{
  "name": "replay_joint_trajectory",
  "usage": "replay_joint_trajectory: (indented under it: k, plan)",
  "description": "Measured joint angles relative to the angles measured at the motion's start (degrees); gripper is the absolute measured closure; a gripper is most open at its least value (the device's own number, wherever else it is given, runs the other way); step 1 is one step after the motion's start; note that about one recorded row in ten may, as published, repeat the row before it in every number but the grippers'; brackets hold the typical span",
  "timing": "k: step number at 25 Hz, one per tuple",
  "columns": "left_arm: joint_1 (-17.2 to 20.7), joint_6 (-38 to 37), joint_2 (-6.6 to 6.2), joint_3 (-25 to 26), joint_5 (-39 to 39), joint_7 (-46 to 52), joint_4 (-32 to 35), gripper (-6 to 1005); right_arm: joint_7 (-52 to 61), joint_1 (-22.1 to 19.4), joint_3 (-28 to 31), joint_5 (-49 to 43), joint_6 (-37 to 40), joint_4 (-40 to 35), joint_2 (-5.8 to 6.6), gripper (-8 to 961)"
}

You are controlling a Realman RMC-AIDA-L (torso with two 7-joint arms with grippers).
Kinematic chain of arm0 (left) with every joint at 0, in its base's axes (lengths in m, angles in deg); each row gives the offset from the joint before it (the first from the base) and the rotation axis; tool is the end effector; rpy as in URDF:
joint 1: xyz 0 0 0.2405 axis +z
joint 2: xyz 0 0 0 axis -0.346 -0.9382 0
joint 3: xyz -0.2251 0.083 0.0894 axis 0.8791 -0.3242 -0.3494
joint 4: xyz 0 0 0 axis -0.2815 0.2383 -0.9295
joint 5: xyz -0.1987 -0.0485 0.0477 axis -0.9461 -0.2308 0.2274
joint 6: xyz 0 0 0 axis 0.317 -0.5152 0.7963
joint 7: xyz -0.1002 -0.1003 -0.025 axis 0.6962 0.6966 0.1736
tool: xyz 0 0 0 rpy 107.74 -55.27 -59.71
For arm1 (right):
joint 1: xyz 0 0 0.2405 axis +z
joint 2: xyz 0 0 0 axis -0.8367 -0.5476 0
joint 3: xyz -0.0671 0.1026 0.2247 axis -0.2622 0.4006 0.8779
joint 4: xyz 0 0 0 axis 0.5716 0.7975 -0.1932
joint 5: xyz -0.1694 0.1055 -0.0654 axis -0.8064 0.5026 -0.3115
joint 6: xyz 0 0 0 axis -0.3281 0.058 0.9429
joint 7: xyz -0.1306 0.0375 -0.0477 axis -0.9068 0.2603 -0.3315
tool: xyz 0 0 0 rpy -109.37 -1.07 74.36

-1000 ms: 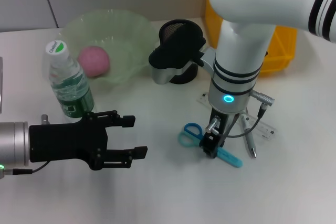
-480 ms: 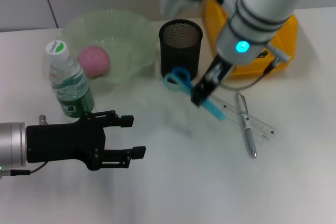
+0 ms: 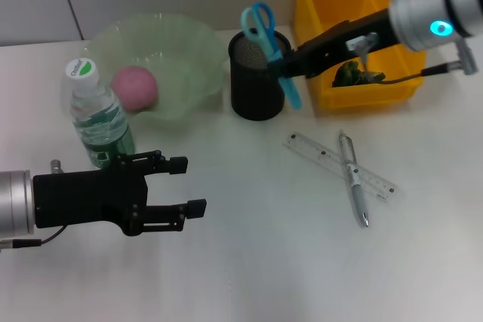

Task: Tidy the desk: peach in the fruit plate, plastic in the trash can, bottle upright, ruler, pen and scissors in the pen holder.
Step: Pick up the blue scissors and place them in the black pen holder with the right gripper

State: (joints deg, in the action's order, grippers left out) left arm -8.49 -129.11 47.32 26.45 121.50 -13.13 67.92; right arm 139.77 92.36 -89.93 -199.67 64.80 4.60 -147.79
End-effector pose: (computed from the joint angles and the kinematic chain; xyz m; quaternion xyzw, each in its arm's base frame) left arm -0.2502 0.3119 -0.0206 -0.9565 -0.1546 -0.2405 0.0573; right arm 0.1351 0.3882 0.0344 -0.9234 0.3218 0.0794 0.1937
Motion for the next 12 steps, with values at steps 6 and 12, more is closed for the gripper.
replay_joint_trajectory:
  k: [6, 12]
  plan:
    - [0.0, 0.2, 0.31, 1.0, 0.0, -0.2, -0.3, 197, -22.3, -6.2, 3.6, 18.4, -10.1, 8.0, 0.0, 739]
    - [0.1, 0.6, 0.67, 1.1, 0.0, -0.5, -0.4, 197, -49.3, -5.3, 6.5, 38.0, -15.3, 24.9, 0.0, 738]
